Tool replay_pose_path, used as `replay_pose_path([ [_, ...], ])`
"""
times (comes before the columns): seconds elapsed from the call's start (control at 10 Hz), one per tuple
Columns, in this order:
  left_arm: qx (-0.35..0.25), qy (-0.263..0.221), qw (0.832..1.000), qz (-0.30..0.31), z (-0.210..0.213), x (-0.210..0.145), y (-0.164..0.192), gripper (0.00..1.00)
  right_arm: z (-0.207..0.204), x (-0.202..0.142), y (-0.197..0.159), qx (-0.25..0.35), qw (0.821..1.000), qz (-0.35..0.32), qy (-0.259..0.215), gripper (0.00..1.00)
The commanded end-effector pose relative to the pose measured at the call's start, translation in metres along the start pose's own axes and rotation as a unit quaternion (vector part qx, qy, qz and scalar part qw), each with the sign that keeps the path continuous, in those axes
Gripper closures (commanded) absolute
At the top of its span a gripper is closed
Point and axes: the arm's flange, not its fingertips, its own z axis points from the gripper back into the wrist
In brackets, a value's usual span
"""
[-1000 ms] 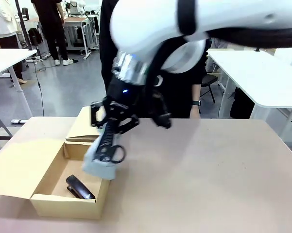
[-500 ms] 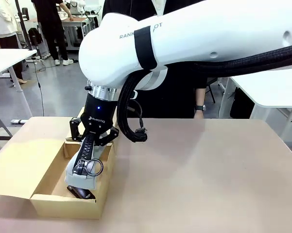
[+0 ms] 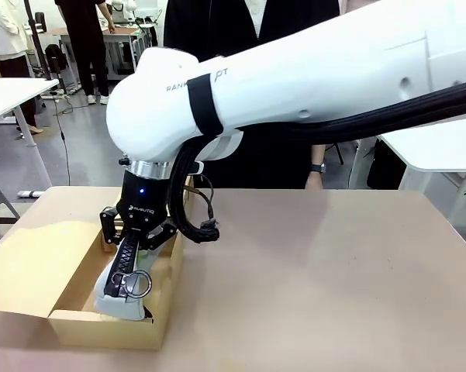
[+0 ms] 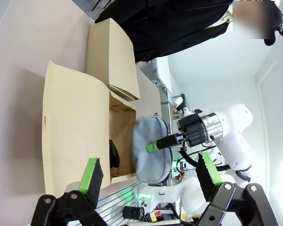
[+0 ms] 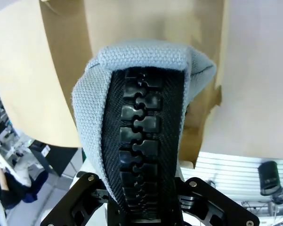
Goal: Place items inside the box.
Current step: Pick up a Pencil pouch or Stapler and place it inside the Mailer Box closest to the robot.
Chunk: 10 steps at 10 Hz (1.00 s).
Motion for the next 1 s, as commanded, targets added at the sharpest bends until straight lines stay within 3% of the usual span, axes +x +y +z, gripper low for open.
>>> replay_pose_path([
  [0.0,-0.010,-0.006,1.000,-0.009,0.000,0.001,-0.001,0.00,-0.005,0.011,0.015,-0.018,1.000,-0.003,-0.019,0.93],
  [0.5,-0.010,-0.006,1.000,-0.009,0.000,0.001,-0.001,0.00,-0.044,0.042,0.012,-0.083,0.996,0.008,0.018,0.93],
  [0.9,-0.010,-0.006,1.000,-0.009,0.000,0.001,-0.001,0.00,-0.068,0.055,0.008,-0.074,0.997,-0.015,0.026,0.93],
])
